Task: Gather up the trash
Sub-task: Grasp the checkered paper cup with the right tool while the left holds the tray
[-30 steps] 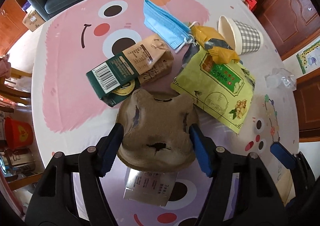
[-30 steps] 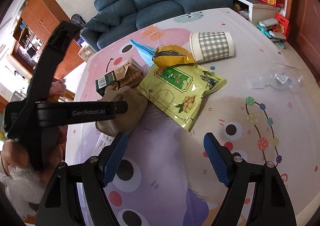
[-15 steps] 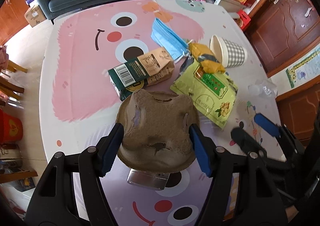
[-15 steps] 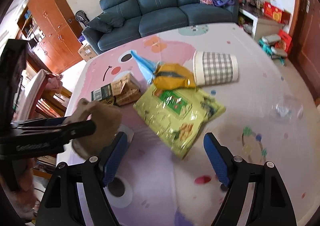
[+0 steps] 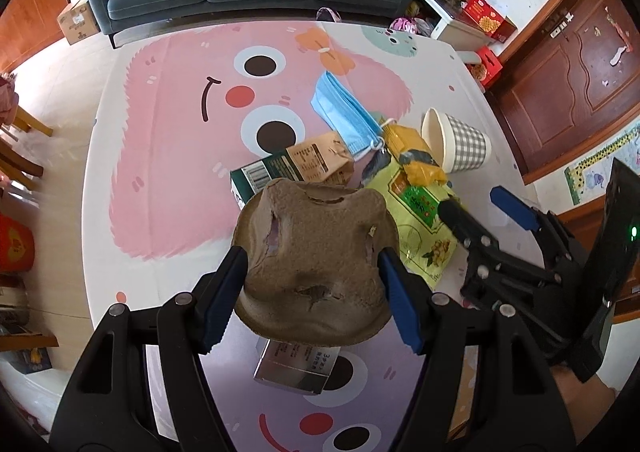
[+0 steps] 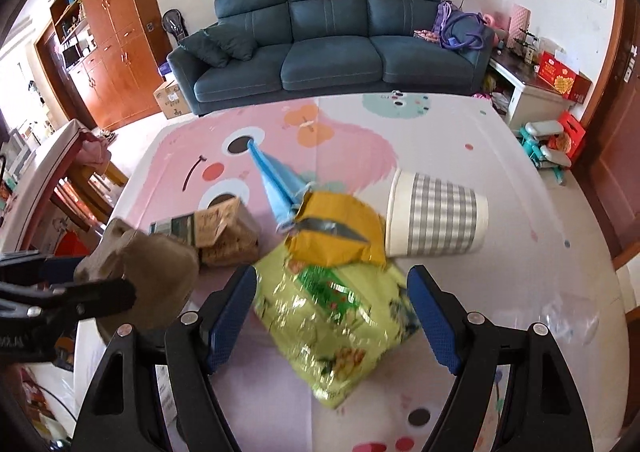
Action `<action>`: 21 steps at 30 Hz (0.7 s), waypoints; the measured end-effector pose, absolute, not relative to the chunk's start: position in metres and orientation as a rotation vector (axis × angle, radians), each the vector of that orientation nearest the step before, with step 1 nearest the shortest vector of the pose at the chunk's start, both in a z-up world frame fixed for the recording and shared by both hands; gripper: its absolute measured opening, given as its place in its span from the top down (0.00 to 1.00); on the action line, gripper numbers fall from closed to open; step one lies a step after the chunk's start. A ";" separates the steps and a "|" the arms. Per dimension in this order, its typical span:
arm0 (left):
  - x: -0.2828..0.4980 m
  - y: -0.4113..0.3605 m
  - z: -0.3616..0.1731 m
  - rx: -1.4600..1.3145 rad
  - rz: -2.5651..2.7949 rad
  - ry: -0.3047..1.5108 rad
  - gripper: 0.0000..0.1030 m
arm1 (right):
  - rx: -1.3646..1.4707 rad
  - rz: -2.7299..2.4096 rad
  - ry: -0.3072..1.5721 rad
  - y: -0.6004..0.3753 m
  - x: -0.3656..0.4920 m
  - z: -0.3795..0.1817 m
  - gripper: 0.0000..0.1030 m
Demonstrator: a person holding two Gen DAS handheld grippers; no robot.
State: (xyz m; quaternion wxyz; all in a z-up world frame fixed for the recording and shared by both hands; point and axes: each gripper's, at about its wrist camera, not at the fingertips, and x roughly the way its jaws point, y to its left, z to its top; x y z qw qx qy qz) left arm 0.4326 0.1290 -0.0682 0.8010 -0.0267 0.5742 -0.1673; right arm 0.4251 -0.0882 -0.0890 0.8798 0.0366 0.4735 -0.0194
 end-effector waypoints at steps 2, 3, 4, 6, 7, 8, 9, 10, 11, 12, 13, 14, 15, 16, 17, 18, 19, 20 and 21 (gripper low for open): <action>0.436 0.130 -0.069 -0.068 -0.355 1.232 0.37 | 0.076 -0.053 0.984 -0.093 0.435 -0.089 0.23; 0.438 0.131 -0.069 -0.074 -0.353 1.231 0.37 | 0.080 -0.059 0.982 -0.096 0.440 -0.088 0.23; 0.439 0.132 -0.070 -0.077 -0.351 1.231 0.37 | 0.086 -0.068 0.979 -0.099 0.445 -0.088 0.23; 0.442 0.133 -0.070 -0.087 -0.347 1.230 0.37 | 0.111 -0.092 0.975 -0.111 0.455 -0.086 0.23; 0.444 0.134 -0.070 -0.092 -0.345 1.229 0.37 | 0.119 -0.102 0.974 -0.115 0.460 -0.085 0.23; 0.446 0.134 -0.071 -0.098 -0.345 1.228 0.37 | 0.127 -0.116 0.975 -0.122 0.466 -0.085 0.23; 0.447 0.134 -0.071 -0.101 -0.344 1.227 0.37 | 0.131 -0.129 0.974 -0.128 0.471 -0.084 0.23; 0.449 0.134 -0.071 -0.105 -0.343 1.227 0.37 | 0.136 -0.147 0.976 -0.136 0.477 -0.084 0.23; 0.451 0.134 -0.072 -0.110 -0.342 1.226 0.37 | 0.140 -0.168 0.982 -0.144 0.483 -0.086 0.23; 0.453 0.134 -0.072 -0.115 -0.341 1.226 0.37 | 0.147 -0.185 0.995 -0.153 0.490 -0.088 0.23; 0.454 0.134 -0.073 -0.122 -0.341 1.229 0.37 | 0.156 -0.201 1.008 -0.160 0.495 -0.090 0.23; 0.456 0.134 -0.074 -0.126 -0.341 1.230 0.37 | 0.166 -0.216 1.022 -0.168 0.500 -0.092 0.23; 0.457 0.133 -0.075 -0.128 -0.340 1.231 0.37 | 0.176 -0.226 1.030 -0.174 0.504 -0.094 0.23; 0.458 0.132 -0.076 -0.129 -0.341 1.232 0.37 | 0.183 -0.230 1.038 -0.180 0.508 -0.096 0.23; 0.459 0.132 -0.077 -0.129 -0.341 1.234 0.37 | 0.193 -0.228 1.050 -0.183 0.513 -0.099 0.23; 0.460 0.131 -0.079 -0.128 -0.341 1.236 0.37 | 0.202 -0.224 1.060 -0.186 0.516 -0.101 0.23; 0.461 0.130 -0.080 -0.128 -0.341 1.239 0.37 | 0.212 -0.212 1.077 -0.188 0.521 -0.106 0.23; 0.461 0.129 -0.081 -0.128 -0.340 1.240 0.37 | 0.208 -0.208 1.097 -0.189 0.525 -0.111 0.22; 0.461 0.129 -0.081 -0.128 -0.340 1.240 0.37 | 0.176 -0.222 1.108 -0.187 0.528 -0.115 0.17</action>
